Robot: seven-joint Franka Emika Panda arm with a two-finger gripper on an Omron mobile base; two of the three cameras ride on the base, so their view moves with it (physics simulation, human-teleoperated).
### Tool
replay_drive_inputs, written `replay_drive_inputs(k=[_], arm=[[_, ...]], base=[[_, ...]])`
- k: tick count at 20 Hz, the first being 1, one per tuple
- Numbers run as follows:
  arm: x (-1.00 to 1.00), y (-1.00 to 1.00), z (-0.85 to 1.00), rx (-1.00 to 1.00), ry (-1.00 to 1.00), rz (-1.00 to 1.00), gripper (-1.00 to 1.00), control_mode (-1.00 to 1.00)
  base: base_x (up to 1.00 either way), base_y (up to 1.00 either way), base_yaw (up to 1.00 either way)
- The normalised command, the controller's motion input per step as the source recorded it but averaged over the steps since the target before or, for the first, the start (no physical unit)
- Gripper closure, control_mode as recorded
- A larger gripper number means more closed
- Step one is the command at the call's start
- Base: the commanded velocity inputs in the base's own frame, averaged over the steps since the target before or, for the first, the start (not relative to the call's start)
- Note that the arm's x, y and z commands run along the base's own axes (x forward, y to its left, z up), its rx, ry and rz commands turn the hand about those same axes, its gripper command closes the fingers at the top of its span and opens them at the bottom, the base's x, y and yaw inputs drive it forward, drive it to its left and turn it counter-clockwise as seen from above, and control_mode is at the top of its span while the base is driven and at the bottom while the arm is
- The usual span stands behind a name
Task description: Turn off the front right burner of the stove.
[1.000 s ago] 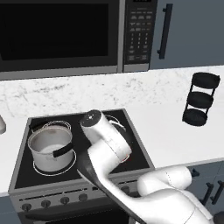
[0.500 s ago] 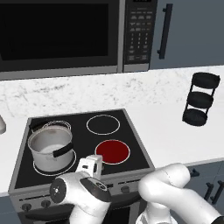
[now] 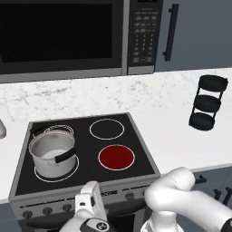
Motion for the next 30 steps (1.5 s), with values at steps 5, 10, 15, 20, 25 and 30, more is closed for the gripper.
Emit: replay_drive_inputs(k=[5,10,15,20,25,30], arm=[[0.00,0.53,-0.72,-0.25,-0.03,0.14,-1.00,-1.00],[0.09,0.59,-0.74,-0.15,-0.02,0.11,-1.00,-1.00],[0.42,0.26,-0.38,-0.01,-0.04,0.04,-1.00,-1.00],[0.38,0.03,-0.24,0.00,-0.09,0.01,-1.00,-1.00],[0.32,0.04,-0.27,0.00,-0.08,0.00,-1.00,-1.00],[0.19,0.04,-0.30,0.00,-0.07,0.00,-1.00,-1.00]], base=[[0.00,0.00,0.00],[0.00,0.00,0.00],[0.00,0.00,0.00],[0.00,0.00,0.00],[0.00,0.00,0.00],[0.00,0.00,0.00]])
